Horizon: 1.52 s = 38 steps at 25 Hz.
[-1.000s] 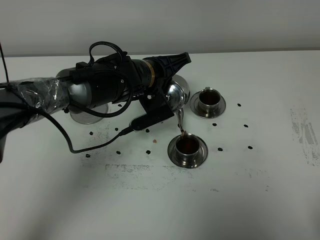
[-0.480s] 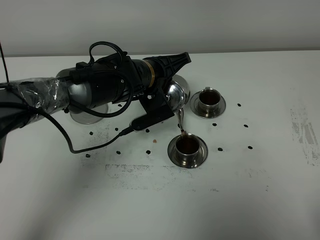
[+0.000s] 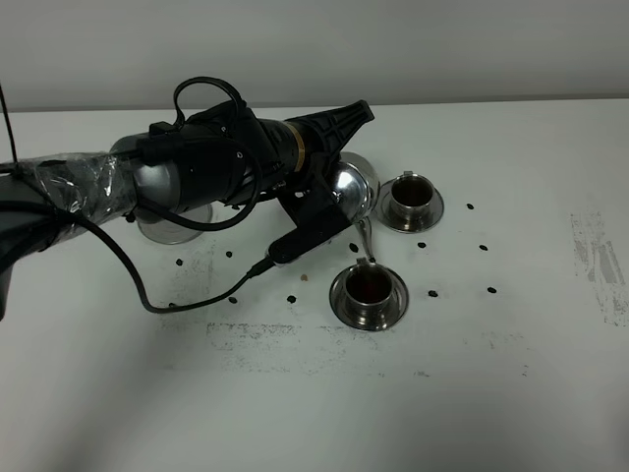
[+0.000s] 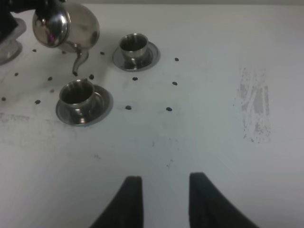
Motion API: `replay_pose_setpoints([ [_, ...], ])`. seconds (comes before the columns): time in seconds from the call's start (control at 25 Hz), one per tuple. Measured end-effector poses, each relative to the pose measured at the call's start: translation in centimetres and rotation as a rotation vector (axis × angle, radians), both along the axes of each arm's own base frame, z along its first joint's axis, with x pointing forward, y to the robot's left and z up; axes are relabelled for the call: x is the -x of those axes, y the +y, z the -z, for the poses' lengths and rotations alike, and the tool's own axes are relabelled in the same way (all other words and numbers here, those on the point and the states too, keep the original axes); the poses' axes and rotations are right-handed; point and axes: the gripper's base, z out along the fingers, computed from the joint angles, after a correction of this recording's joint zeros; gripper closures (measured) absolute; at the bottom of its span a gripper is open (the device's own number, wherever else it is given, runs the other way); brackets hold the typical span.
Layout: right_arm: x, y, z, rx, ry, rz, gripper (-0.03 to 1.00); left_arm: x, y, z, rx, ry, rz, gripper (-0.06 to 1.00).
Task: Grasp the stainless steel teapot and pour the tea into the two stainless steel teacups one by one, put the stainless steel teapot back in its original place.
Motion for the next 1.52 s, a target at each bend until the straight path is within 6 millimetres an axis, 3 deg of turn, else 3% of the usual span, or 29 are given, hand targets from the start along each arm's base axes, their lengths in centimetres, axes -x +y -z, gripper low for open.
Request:
replay_pose_setpoints([
  [0.16,0.0,0.0,0.0,0.000,0.000,0.000,0.74,0.5,0.2,-1.6,0.118,0.050,-0.088,0.77],
  [0.36,0.0,0.0,0.0,0.000,0.000,0.000,0.74,1.7,0.8,-5.1,0.438,0.181,-0.349,0.77],
  [0.48,0.0,0.0,0.0,0.000,0.000,0.000,0.74,2.0,1.9,-6.3,0.662,0.313,-0.618,0.77],
  [0.76,0.0,0.0,0.0,0.000,0.000,0.000,0.74,2.3,4.3,-5.4,0.973,0.515,-1.287,0.77],
  [1.12,0.0,0.0,0.0,0.000,0.000,0.000,0.74,3.0,5.3,-2.5,0.868,0.579,-1.612,0.77],
  [1.52,0.0,0.0,0.0,0.000,0.000,0.000,0.74,2.8,4.9,1.0,0.777,0.630,-1.693,0.77],
])
